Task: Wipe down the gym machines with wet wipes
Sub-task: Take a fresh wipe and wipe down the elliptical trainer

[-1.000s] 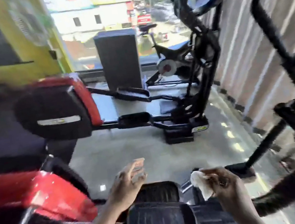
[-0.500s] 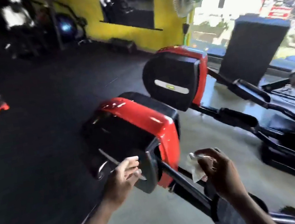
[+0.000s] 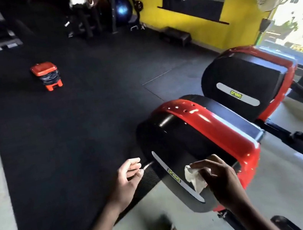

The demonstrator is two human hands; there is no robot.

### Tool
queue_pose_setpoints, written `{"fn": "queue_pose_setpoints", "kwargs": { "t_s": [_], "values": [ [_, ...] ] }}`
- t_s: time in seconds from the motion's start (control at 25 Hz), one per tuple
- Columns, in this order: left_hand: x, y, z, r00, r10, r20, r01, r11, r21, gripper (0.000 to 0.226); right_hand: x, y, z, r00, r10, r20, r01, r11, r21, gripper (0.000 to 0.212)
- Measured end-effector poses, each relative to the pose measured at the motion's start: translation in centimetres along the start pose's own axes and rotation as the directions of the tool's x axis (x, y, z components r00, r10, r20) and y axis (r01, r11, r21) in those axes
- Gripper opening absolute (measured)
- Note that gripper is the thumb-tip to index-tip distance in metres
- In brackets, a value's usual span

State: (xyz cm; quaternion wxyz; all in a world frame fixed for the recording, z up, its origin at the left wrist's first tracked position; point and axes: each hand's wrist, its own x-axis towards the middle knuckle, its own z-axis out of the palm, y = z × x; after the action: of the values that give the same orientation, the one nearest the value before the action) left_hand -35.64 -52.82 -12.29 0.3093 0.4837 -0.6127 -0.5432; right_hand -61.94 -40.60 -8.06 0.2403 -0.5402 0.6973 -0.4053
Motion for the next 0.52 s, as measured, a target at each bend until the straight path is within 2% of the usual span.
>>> {"fn": "queue_pose_setpoints", "kwargs": {
  "t_s": [0.16,0.32,0.44,0.52],
  "values": [
    [8.2,-2.2,-4.6,0.999,-0.042,0.017,0.041,0.996,0.078,0.030,10.7,1.3,6.0,0.999,0.016,0.045,-0.022,0.991,0.136,0.029],
    [16.0,-1.6,-10.1,0.988,-0.146,-0.044,0.150,0.985,0.087,0.026,20.5,0.5,10.7,0.991,0.035,0.130,-0.062,0.976,0.209,0.029],
    [23.4,-1.4,-14.2,0.982,-0.138,-0.128,0.145,0.988,0.047,0.025,28.8,-0.5,13.9,0.978,0.007,0.208,-0.037,0.989,0.141,0.029],
    [27.4,-1.3,-15.6,0.975,-0.137,-0.175,0.145,0.989,0.033,0.025,34.1,-1.3,15.7,0.978,-0.025,0.208,0.008,0.997,0.081,0.033]
  ]
}}
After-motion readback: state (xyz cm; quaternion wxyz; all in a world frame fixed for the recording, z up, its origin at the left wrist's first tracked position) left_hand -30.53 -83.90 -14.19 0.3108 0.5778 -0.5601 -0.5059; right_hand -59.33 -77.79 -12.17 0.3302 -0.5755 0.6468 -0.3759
